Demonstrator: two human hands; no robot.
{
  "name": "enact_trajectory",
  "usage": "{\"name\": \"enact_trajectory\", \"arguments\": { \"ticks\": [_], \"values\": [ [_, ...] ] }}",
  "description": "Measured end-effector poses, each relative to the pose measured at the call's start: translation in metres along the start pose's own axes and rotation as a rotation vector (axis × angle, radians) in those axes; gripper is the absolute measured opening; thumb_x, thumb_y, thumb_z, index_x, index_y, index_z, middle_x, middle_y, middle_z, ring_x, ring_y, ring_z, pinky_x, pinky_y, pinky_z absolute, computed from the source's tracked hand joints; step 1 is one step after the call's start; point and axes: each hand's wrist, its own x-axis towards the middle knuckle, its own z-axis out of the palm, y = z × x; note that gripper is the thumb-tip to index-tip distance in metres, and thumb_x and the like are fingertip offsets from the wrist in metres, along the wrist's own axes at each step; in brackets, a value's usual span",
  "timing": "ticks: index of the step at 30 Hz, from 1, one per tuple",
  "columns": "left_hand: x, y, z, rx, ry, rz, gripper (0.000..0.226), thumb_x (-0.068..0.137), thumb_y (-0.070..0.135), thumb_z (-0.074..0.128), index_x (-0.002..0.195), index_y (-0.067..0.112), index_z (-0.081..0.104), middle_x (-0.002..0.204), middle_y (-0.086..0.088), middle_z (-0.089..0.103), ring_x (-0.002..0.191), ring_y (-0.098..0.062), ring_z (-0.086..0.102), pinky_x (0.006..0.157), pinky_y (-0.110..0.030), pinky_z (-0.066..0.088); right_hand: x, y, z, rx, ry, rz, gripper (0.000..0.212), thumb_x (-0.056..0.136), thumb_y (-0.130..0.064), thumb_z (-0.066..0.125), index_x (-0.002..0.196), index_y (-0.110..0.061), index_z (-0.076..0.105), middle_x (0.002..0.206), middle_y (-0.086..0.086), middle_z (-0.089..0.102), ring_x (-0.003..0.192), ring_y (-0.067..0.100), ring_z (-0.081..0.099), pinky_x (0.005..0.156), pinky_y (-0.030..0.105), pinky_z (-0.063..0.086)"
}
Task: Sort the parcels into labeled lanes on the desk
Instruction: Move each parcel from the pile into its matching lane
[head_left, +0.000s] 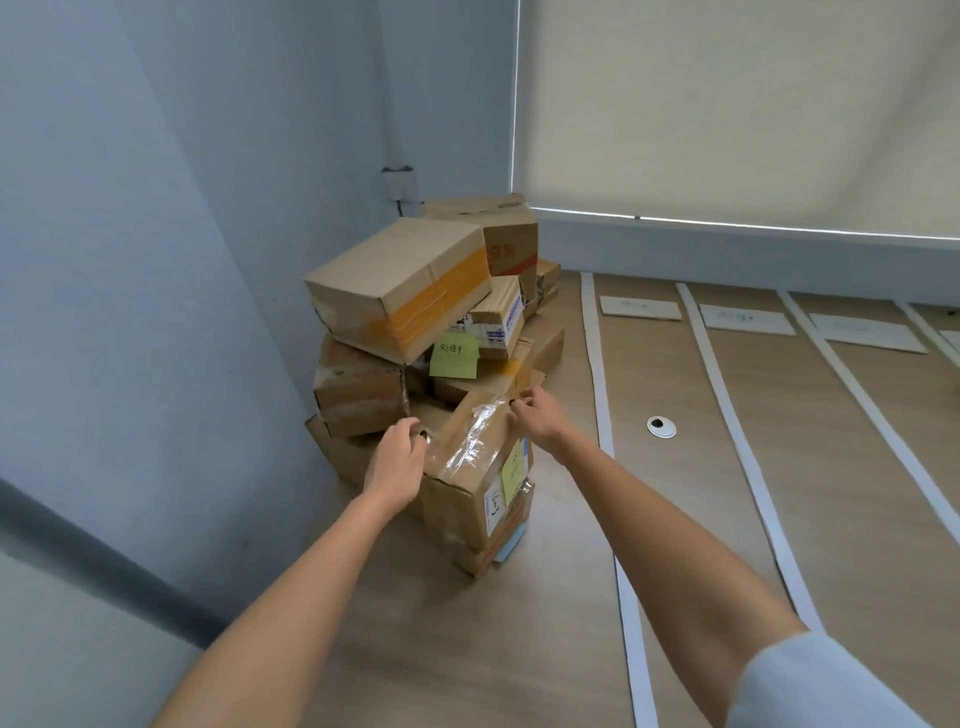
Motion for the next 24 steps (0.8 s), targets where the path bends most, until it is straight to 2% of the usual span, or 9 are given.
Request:
{"name": "enact_trajectory", "arguments": {
  "ticks": [4, 8, 11, 13, 15, 16, 20, 23, 24],
  "values": [
    [-0.015, -0.019, 0.010, -0.136, 0.095, -0.131, 0.035, 0.099, 0.021, 0.034, 0.127, 0.011, 0.051, 0.124, -0.010, 0.057, 0.110, -0.027, 0.053, 0.089, -0.034, 0.041, 0.005, 0.010, 0.006, -0.031, -0.006, 0.041, 0.044, 0.095, -0.028, 0.034, 0.126, 0.000, 0.049, 0.125, 0.016, 0.054, 0.115, 0.032, 0.051, 0.097, 0.040, 0.043],
    [-0.034, -0.029, 0.020, -0.275, 0.155, -0.265, 0.029, 0.098, 0.019, 0.035, 0.116, 0.010, 0.056, 0.116, -0.013, 0.060, 0.104, -0.029, 0.056, 0.091, -0.039, 0.046, 0.005, 0.018, 0.010, -0.012, -0.014, 0.064, 0.049, 0.099, -0.034, 0.026, 0.131, -0.003, 0.047, 0.130, 0.018, 0.052, 0.118, 0.033, 0.048, 0.101, 0.042, 0.039],
    [-0.050, -0.034, 0.029, -0.368, 0.123, -0.434, 0.026, 0.096, 0.015, 0.036, 0.112, 0.008, 0.055, 0.112, -0.018, 0.061, 0.099, -0.035, 0.059, 0.090, -0.044, 0.049, 0.005, 0.019, 0.013, -0.014, -0.022, 0.057, 0.052, 0.099, -0.035, 0.021, 0.133, -0.004, 0.046, 0.135, 0.018, 0.050, 0.122, 0.034, 0.046, 0.105, 0.045, 0.036],
    [-0.058, -0.024, 0.034, -0.564, 0.132, -0.636, 0.029, 0.096, 0.018, 0.034, 0.114, 0.005, 0.052, 0.116, -0.020, 0.060, 0.101, -0.037, 0.059, 0.092, -0.046, 0.049, 0.004, 0.019, 0.015, -0.016, -0.026, 0.055, 0.053, 0.099, -0.036, 0.020, 0.132, -0.004, 0.047, 0.134, 0.018, 0.050, 0.121, 0.033, 0.047, 0.105, 0.046, 0.037],
    [-0.066, 0.004, 0.033, -0.914, 0.085, -0.850, 0.034, 0.098, 0.024, 0.028, 0.119, 0.006, 0.049, 0.118, -0.019, 0.058, 0.104, -0.036, 0.057, 0.093, -0.049, 0.048, 0.003, 0.018, 0.015, 0.008, -0.026, 0.061, 0.053, 0.099, -0.036, 0.020, 0.130, -0.004, 0.049, 0.131, 0.018, 0.052, 0.119, 0.033, 0.048, 0.104, 0.046, 0.038],
    [-0.068, 0.021, 0.031, -1.051, 0.049, -0.903, 0.036, 0.099, 0.027, 0.026, 0.121, 0.008, 0.047, 0.119, -0.018, 0.057, 0.106, -0.036, 0.057, 0.094, -0.051, 0.047, 0.001, 0.017, 0.014, 0.020, -0.025, 0.061, 0.052, 0.099, -0.036, 0.021, 0.127, -0.004, 0.050, 0.129, 0.018, 0.053, 0.117, 0.032, 0.049, 0.104, 0.046, 0.039],
    [-0.068, 0.065, 0.028, -1.160, 0.028, -0.894, 0.046, 0.100, 0.039, 0.022, 0.126, 0.010, 0.047, 0.122, -0.018, 0.059, 0.111, -0.033, 0.057, 0.097, -0.045, 0.047, -0.007, 0.010, -0.004, -0.006, -0.024, 0.016, 0.043, 0.099, -0.034, 0.019, 0.108, -0.005, 0.051, 0.123, 0.020, 0.055, 0.111, 0.032, 0.052, 0.099, 0.045, 0.042],
    [-0.069, 0.081, 0.031, -1.176, 0.043, -0.870, 0.050, 0.100, 0.039, 0.019, 0.124, 0.008, 0.050, 0.120, -0.017, 0.061, 0.109, -0.033, 0.059, 0.088, -0.042, 0.048, -0.012, 0.010, -0.029, 0.018, -0.004, 0.004, 0.046, 0.099, -0.033, 0.021, 0.106, -0.003, 0.054, 0.120, 0.020, 0.057, 0.110, 0.033, 0.054, 0.099, 0.049, 0.043],
    [-0.071, 0.087, 0.033, -1.177, 0.036, -0.869, 0.051, 0.100, 0.039, 0.019, 0.125, 0.007, 0.050, 0.121, -0.017, 0.061, 0.110, -0.033, 0.059, 0.089, -0.042, 0.049, -0.014, 0.011, -0.038, 0.018, 0.002, 0.005, 0.047, 0.099, -0.033, 0.021, 0.107, -0.002, 0.056, 0.119, 0.019, 0.058, 0.110, 0.033, 0.055, 0.099, 0.050, 0.043]
  ]
}}
